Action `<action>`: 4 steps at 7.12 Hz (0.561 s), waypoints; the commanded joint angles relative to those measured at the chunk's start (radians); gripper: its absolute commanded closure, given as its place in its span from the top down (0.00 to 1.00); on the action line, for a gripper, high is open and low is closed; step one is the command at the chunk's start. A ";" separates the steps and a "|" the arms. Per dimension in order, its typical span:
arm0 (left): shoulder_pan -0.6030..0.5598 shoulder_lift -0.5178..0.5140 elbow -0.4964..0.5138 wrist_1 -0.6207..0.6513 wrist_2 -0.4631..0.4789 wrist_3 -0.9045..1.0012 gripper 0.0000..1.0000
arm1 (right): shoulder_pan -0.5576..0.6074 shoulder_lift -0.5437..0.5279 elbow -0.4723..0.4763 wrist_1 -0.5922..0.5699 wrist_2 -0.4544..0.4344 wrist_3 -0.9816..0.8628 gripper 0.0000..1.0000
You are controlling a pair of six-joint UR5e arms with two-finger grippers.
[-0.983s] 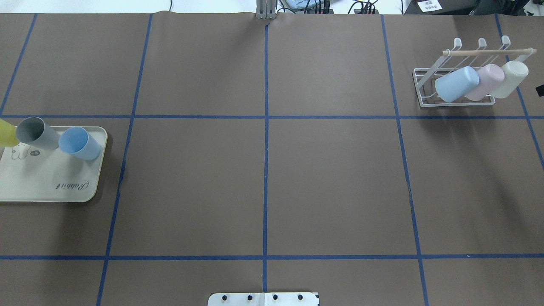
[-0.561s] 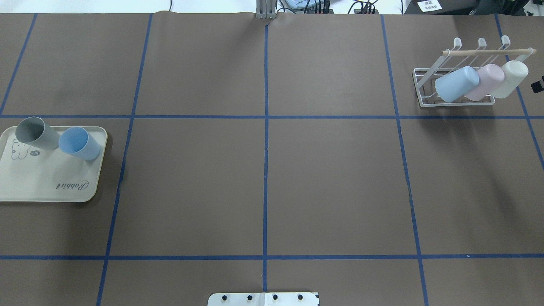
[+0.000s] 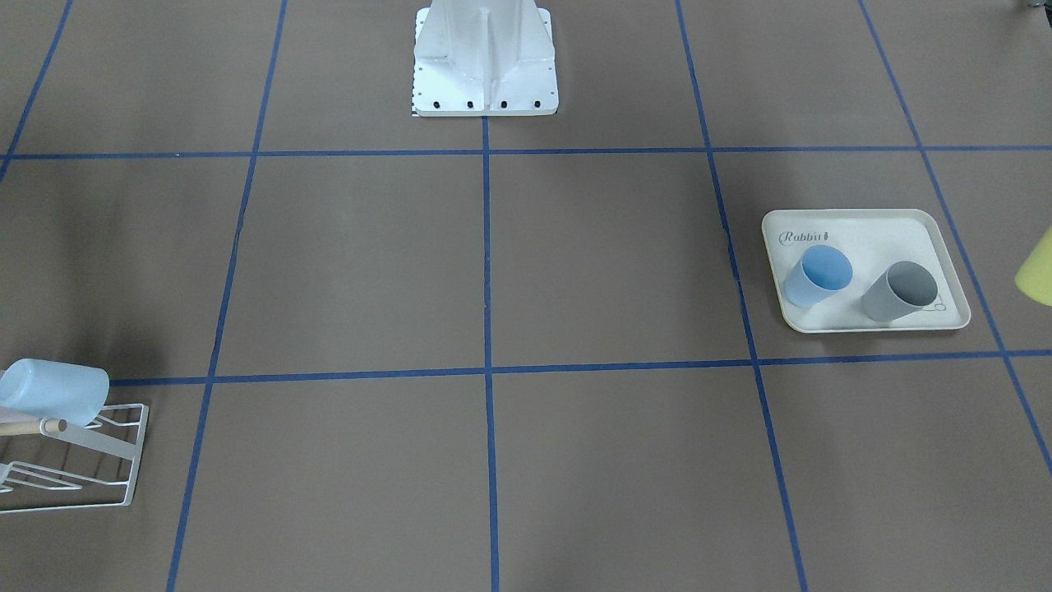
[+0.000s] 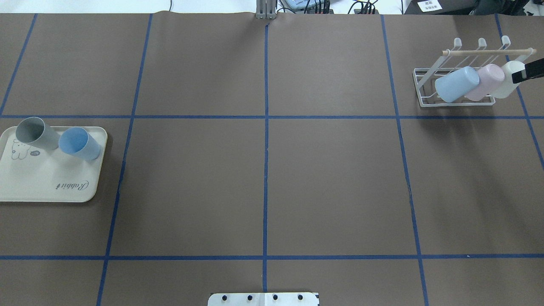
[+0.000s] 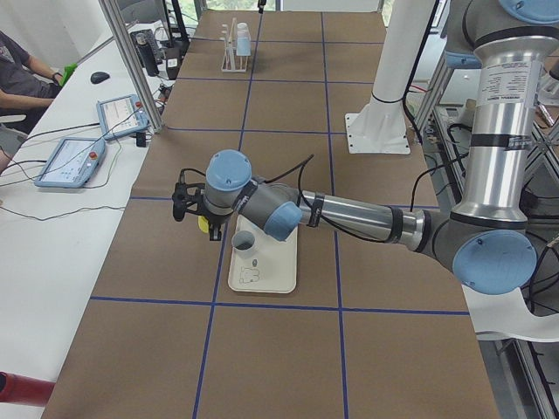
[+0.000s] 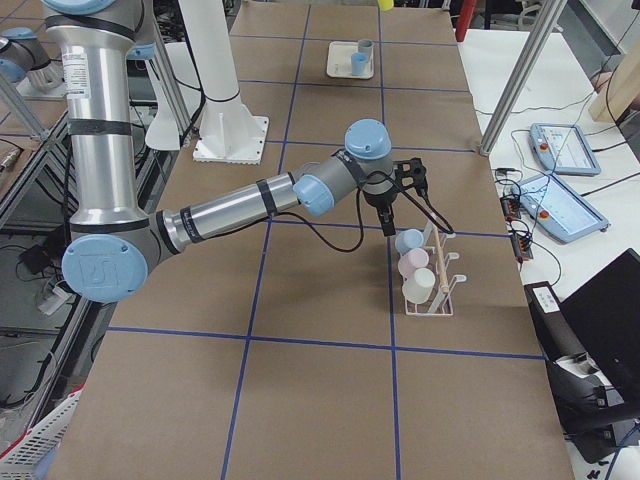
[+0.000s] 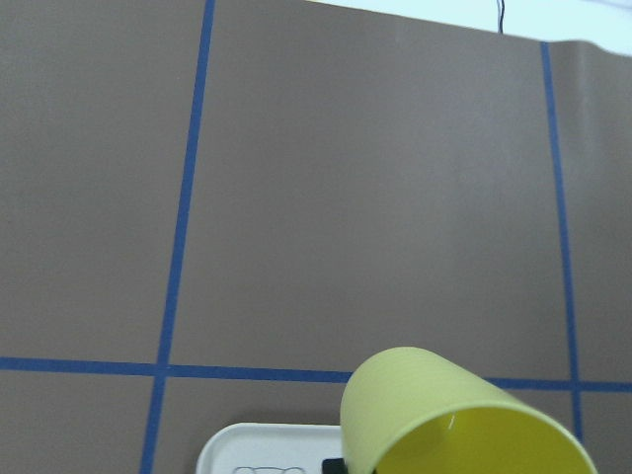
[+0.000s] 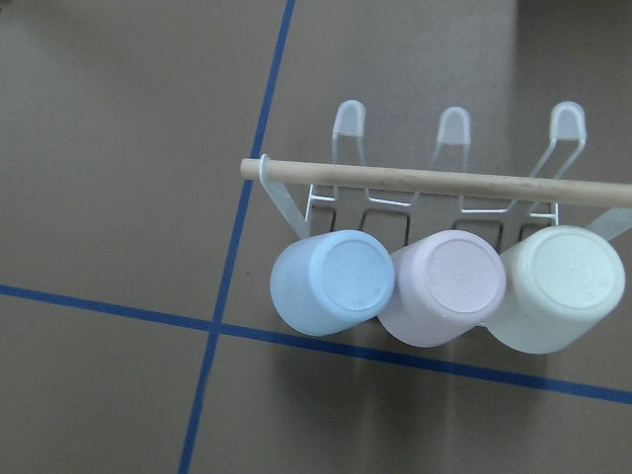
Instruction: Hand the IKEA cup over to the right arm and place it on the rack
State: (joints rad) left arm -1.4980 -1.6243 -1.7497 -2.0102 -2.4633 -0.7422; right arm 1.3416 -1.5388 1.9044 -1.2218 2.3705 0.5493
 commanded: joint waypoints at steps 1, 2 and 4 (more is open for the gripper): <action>0.155 -0.069 -0.132 -0.047 0.007 -0.443 0.00 | -0.042 -0.001 -0.001 0.182 0.019 0.240 0.99; 0.216 -0.136 -0.133 -0.100 0.009 -0.627 0.00 | -0.061 0.000 -0.001 0.262 0.019 0.335 0.99; 0.316 -0.213 -0.133 -0.223 0.010 -0.875 0.00 | -0.137 0.000 -0.001 0.452 0.015 0.572 0.99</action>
State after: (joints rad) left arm -1.2457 -1.7898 -1.8796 -2.1566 -2.4538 -1.4587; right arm 1.2511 -1.5388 1.9036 -0.8890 2.3887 0.9754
